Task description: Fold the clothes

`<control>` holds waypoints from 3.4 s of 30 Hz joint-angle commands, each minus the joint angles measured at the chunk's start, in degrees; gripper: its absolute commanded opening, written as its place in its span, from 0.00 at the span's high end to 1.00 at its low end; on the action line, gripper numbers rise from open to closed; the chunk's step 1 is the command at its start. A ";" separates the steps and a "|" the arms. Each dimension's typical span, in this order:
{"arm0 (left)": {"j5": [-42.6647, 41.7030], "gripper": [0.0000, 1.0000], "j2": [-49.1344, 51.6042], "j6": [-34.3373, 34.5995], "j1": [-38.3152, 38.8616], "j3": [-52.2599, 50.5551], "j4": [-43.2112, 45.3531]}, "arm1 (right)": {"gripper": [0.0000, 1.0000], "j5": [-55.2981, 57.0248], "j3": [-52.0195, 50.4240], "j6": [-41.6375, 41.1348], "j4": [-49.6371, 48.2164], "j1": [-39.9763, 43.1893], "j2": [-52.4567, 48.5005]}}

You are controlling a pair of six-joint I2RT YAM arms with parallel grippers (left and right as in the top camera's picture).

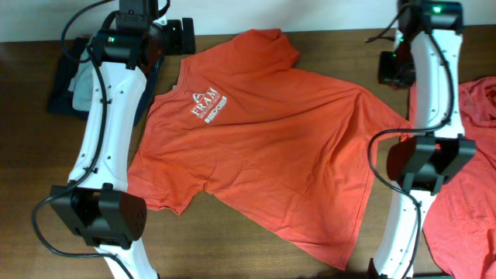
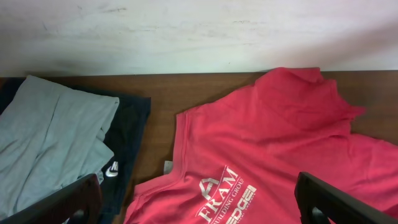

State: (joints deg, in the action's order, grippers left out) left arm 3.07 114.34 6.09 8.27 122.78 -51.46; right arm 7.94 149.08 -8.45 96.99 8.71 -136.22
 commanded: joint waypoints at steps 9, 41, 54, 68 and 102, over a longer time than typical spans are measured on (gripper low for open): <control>0.15 0.01 0.33 0.11 -0.04 -0.15 -0.07 | 0.96 -9.62 -15.06 1.64 -4.02 6.58 0.46; 0.15 0.01 0.33 0.13 -0.04 -0.15 -0.07 | 0.96 -12.22 -35.52 5.05 -36.85 6.64 -9.09; 0.15 0.01 0.33 0.13 -0.04 -0.15 -0.07 | 0.96 -5.92 -35.52 5.18 -56.08 6.69 -9.81; 0.15 0.01 0.33 0.13 -0.02 -0.15 -0.07 | 0.77 -5.95 -9.11 5.68 -39.34 6.69 -3.78; 0.17 0.01 0.33 0.11 -0.20 -0.15 0.85 | 0.31 -13.60 -13.66 2.43 0.35 6.71 31.50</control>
State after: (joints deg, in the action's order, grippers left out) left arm 3.07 114.34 6.09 8.27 122.76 -50.19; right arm -8.69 144.31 -6.83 96.90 15.44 -111.87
